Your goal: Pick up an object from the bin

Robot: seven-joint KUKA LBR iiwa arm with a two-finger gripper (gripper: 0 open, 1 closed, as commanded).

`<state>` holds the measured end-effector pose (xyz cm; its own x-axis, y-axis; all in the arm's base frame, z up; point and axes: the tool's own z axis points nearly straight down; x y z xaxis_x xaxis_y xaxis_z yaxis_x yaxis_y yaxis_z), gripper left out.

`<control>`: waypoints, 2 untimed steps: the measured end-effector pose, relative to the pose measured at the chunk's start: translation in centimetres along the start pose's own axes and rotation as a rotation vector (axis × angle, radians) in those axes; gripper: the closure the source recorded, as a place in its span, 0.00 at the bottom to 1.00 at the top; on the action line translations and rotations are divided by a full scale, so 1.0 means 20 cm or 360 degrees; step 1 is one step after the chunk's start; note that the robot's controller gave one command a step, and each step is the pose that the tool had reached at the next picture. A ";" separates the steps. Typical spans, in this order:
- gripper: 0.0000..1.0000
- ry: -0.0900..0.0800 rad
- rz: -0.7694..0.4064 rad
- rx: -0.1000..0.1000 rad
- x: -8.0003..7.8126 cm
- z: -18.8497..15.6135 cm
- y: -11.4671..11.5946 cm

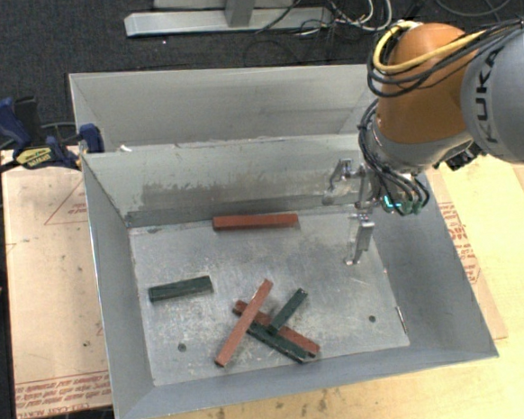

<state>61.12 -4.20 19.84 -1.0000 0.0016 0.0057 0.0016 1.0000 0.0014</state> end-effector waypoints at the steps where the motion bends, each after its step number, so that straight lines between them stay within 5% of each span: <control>1: 0.00 -0.0012 -0.0002 0.0001 -0.01 -0.02 0.00; 2: 0.00 -0.0023 -0.0083 0.0003 0.06 0.17 0.06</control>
Offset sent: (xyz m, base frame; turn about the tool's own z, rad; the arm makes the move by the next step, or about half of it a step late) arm -0.0362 0.0312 -0.0918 -0.1302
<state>59.88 -2.99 16.55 -0.9987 -0.0504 -0.0087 -0.0504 0.9987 -0.0007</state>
